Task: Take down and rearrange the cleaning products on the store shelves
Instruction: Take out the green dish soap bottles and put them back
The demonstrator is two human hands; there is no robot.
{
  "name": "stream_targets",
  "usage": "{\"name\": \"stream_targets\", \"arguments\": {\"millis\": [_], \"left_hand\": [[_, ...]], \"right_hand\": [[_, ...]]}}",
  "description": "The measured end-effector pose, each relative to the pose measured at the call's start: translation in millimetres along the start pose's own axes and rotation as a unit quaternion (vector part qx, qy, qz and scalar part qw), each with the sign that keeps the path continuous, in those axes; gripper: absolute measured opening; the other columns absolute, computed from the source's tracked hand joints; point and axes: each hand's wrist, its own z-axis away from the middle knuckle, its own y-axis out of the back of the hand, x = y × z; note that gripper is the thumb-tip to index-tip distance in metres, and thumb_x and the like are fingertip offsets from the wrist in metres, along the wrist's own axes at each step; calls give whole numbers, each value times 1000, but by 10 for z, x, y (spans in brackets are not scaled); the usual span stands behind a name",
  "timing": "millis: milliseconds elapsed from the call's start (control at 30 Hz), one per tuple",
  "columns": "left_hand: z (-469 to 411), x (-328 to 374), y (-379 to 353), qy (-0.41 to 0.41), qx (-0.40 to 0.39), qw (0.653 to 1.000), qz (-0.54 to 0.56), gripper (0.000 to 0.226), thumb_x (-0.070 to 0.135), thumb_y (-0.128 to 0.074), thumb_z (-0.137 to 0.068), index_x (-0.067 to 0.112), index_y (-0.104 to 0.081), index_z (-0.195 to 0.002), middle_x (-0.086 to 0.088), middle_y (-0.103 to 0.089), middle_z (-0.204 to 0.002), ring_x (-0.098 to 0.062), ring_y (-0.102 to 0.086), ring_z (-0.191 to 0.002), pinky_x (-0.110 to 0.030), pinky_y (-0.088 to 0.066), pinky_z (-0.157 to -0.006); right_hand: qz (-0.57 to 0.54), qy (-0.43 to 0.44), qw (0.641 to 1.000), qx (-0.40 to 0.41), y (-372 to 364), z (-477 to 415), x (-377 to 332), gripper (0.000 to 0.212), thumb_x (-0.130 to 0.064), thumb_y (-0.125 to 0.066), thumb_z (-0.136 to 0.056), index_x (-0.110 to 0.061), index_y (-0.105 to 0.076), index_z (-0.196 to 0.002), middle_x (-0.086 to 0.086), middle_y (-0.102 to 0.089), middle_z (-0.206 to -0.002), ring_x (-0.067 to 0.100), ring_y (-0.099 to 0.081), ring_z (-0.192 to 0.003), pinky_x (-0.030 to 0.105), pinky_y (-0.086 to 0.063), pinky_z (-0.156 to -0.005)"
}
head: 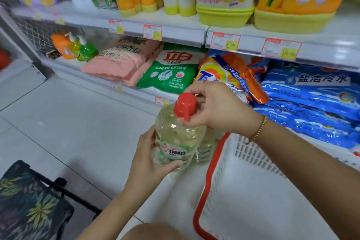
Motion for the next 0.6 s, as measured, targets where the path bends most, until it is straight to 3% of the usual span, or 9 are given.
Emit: {"name": "stream_targets", "arguments": {"millis": [100, 200, 267, 333, 400, 467, 600], "left_hand": [[-363, 677, 133, -78, 16, 997, -11, 96, 51, -90, -49, 46, -39, -130, 25, -53, -125, 8, -52, -114, -3, -38, -89], [-737, 1331, 73, -154, 19, 988, -10, 99, 51, -93, -41, 44, -41, -126, 25, -58, -120, 6, -56, -110, -10, -44, -90], [-968, 1723, -92, -202, 16, 979, -2, 98, 54, -91, -39, 37, -45, -124, 20, -61, -118, 0, -59, -110, -21, -49, -90], [-1162, 2089, -345, -238, 9, 971, 25, 95, 44, -95, -39, 38, -48, -121, 25, -62, -112, 9, -59, -104, -10, -48, -82], [-1322, 2451, -656, -269, 0, 962, 51, 92, 30, -97, -41, 46, -45, -115, 32, -60, -107, 18, -55, -98, -2, -43, -76], [-1468, 2773, -984, -300, -4, 951, 71, 90, 26, -97, -40, 47, -44, -110, 28, -59, -107, 17, -55, -97, -2, -42, -76], [-1635, 3316, -1601, -348, -28, 930, 113, 91, 26, -95, -42, 45, -41, -113, 22, -57, -112, 10, -55, -101, -6, -44, -80]], "right_hand": [[-37, 47, 998, 35, 599, 61, -442, 28, -14, -87, -59, -22, -65, -74, 0, -62, -71, 9, -56, -63, 31, -52, -69], [-35, 95, 991, 88, 1167, 219, -732, 25, -14, -83, -58, -13, -62, -71, 22, -53, -67, 13, -44, -64, 29, -38, -61], [9, 120, 983, 137, 1554, 377, -879, 21, -19, -80, -59, -16, -62, -70, 16, -48, -66, 13, -40, -62, 26, -34, -58], [55, 148, 969, 189, 1936, 576, -976, 20, -21, -81, -61, -22, -66, -75, 5, -49, -71, 12, -40, -62, 25, -34, -57], [92, 168, 950, 248, 2267, 799, -999, 23, -23, -82, -63, -29, -67, -79, 4, -53, -77, 12, -44, -64, 24, -37, -60], [112, 179, 924, 318, 2525, 1015, -924, 27, -27, -82, -64, -34, -67, -85, 2, -59, -82, 13, -52, -68, 25, -44, -65], [159, 189, 865, 436, 2901, 1402, -656, 27, -42, -73, -71, -42, -62, -97, -4, -62, -98, 15, -61, -96, 38, -49, -87]]}}
